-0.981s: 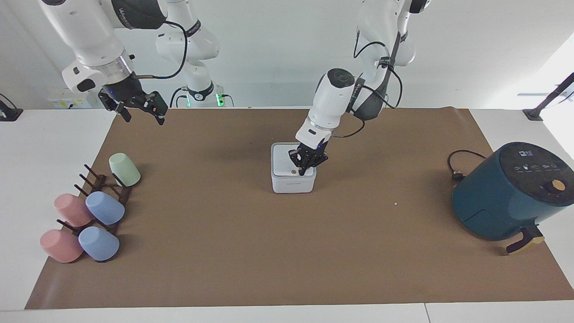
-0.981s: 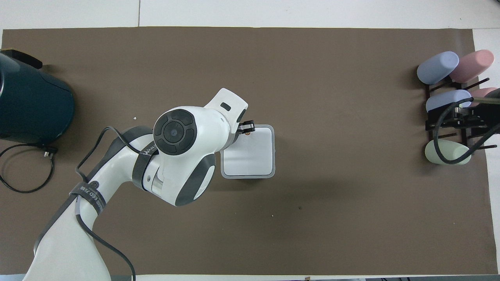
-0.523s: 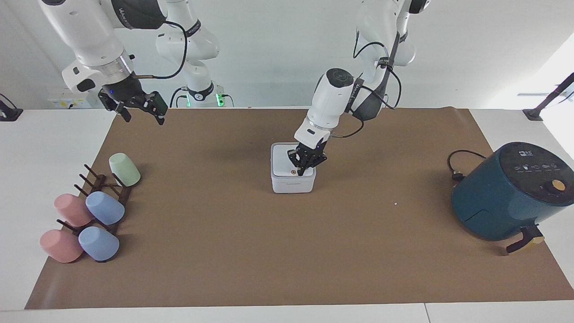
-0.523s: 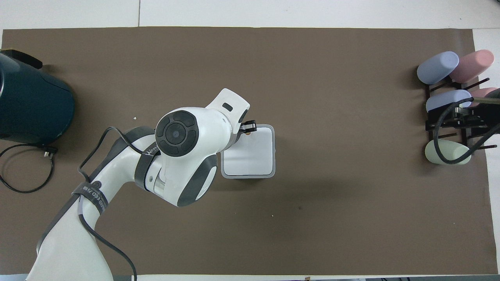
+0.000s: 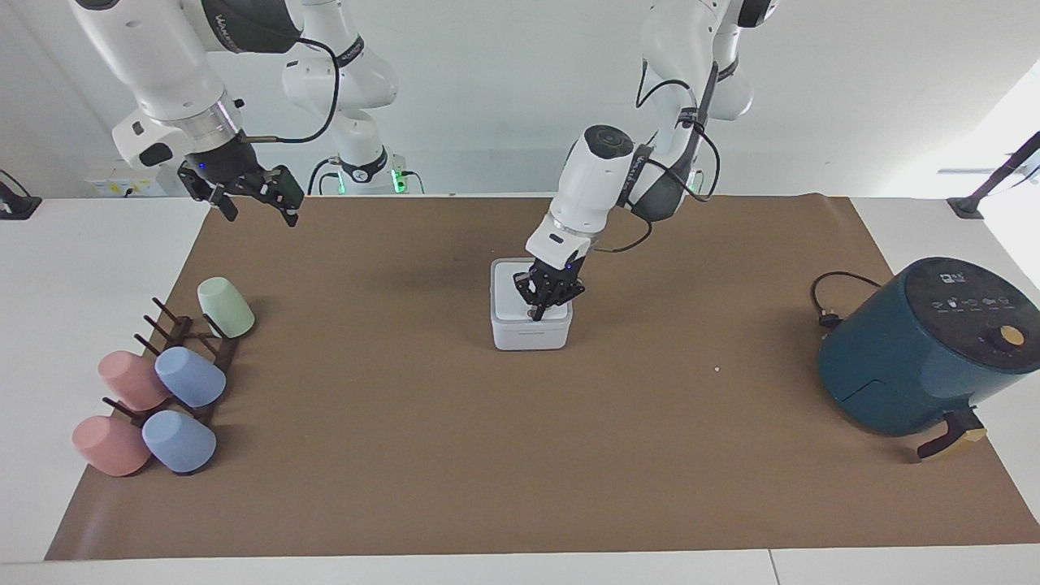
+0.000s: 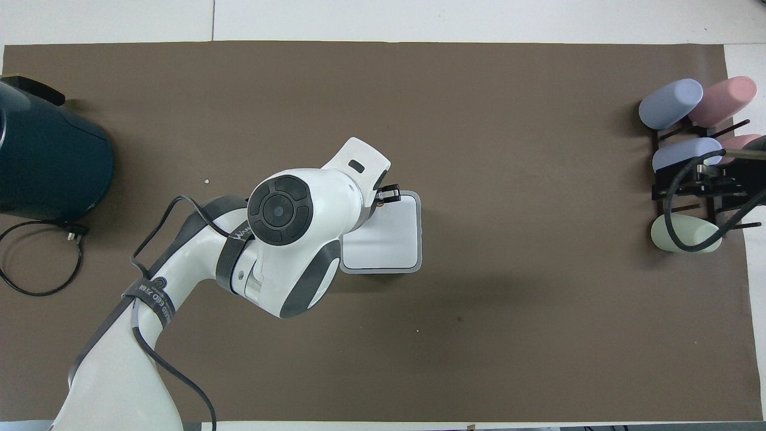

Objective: Close trash can lid

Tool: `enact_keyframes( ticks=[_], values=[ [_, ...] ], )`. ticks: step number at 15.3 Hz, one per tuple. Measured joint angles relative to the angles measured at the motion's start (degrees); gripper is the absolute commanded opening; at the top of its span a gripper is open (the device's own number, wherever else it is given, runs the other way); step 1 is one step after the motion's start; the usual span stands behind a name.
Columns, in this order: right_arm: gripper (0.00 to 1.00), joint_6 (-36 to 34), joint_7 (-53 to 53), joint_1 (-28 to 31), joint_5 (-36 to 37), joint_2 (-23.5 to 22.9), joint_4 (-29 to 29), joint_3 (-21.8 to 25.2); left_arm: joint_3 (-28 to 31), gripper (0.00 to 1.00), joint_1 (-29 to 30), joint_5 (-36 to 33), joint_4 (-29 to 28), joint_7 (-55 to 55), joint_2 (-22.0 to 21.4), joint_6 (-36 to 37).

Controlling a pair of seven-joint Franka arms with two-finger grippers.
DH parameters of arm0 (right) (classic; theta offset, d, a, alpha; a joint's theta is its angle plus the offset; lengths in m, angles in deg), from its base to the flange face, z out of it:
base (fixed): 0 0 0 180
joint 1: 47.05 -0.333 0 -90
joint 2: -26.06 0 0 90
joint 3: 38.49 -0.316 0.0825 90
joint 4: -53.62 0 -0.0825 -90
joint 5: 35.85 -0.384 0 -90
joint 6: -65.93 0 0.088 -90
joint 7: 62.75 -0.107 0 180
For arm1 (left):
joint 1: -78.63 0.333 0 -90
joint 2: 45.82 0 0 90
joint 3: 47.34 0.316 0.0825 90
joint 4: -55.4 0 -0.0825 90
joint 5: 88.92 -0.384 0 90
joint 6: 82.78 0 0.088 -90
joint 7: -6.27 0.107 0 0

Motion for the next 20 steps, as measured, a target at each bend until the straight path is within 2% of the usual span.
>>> enact_keyframes(
  ticks=[3, 4, 5, 9, 11, 14, 17, 20],
  values=[
    [1.0, 0.0, 0.0, 0.0, 0.0, 0.0, 0.0, 0.0, 0.17, 0.0, -0.01, 0.01, 0.93, 0.0, 0.17, 1.82],
    [1.0, 0.0, 0.0, 0.0, 0.0, 0.0, 0.0, 0.0, 0.21, 0.84, 0.27, 0.04, 2.04, 0.0, 0.22, 4.69],
    [1.0, 0.0, 0.0, 0.0, 0.0, 0.0, 0.0, 0.0, 0.29, 1.0, 1.03, 0.04, 3.52, 0.05, 0.13, 8.82],
    [1.0, 0.0, 0.0, 0.0, 0.0, 0.0, 0.0, 0.0, 0.63, 1.0, 8.48, 0.03, 12.68, 5.82, -2.45, 27.79],
    [1.0, 0.0, 0.0, 0.0, 0.0, 0.0, 0.0, 0.0, 0.83, 1.0, 13.82, 0.03, 14.65, 12.47, -5.2, 34.54],
    [1.0, 0.0, 0.0, 0.0, 0.0, 0.0, 0.0, 0.0, 1.08, 1.0, 22.3, 0.02, 14.79, 24.49, -9.32, 41.79],
    [1.0, 0.0, 0.0, 0.0, 0.0, 0.0, 0.0, 0.0, 1.19, 1.0, 30.63, -1.27, 14.77, 37.28, -11.54, 46.61],
    [1.0, 0.0, 0.0, 0.0, 0.0, 0.0, 0.0, 0.0, 1.22, 1.0, 34.48, -2.9, 14.82, 41.89, -13.15, 50.02]
  ],
)
